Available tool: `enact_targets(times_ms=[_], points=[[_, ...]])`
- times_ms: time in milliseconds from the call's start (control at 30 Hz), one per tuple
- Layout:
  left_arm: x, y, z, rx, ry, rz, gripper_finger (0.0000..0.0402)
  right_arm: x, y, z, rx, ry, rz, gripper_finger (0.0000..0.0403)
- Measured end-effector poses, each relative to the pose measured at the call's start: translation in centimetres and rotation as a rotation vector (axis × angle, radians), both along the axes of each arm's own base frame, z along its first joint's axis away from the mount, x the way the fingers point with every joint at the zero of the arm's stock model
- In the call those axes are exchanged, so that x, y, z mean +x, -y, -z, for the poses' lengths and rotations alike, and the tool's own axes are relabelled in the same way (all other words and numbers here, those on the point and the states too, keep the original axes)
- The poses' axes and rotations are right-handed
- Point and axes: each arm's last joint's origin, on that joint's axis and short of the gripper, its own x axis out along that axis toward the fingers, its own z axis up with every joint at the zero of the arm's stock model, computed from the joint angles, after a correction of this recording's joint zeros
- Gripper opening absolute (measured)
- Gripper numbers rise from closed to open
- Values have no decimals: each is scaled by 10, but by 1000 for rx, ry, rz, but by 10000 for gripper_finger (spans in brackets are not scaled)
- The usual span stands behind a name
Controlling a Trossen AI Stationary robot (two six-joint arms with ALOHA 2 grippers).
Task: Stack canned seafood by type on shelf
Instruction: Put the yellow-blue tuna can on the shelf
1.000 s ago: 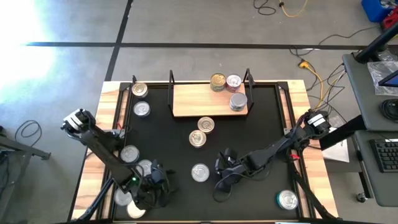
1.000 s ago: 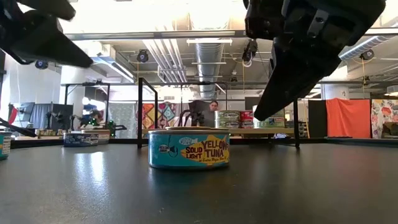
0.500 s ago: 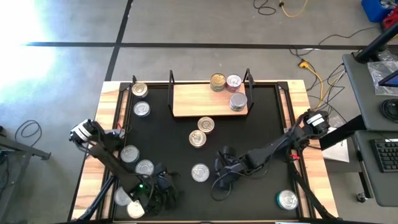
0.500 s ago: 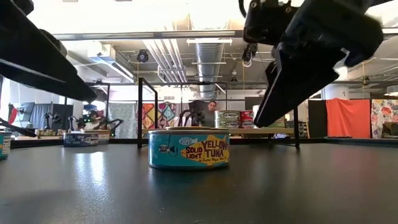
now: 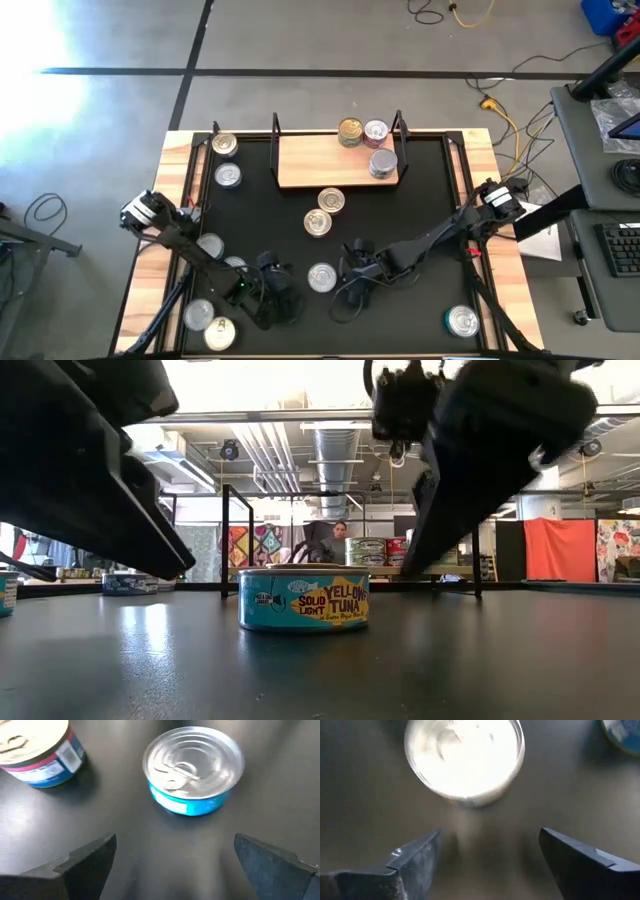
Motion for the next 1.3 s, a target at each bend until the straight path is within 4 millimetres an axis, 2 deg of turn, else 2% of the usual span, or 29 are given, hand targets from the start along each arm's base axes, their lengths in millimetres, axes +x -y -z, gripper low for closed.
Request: enact_targets(times_ms=[133,233,433,600,767,933,1100,1300], points=[[1,-2,1,32,-43,54,389,0,-15,-9,-27,49,-34,369],[0,-5,2,59,-112,120,389,-5,-31,-7,-91,100,-5,380],[4,-20,5,115,-200,152,376,-14,-69,22,-79,184,97,382],[12,-39,8,124,-219,94,355,-10,-94,50,-158,285,188,382],[18,-54,9,120,-216,34,340,6,-100,63,-280,308,297,382],[24,-64,9,115,-208,-2,335,22,-96,69,-206,320,423,382],[31,-73,7,114,-162,-51,335,26,-88,72,-191,360,521,382],[43,-89,6,67,-76,-110,335,30,-80,72,-243,359,512,382]])
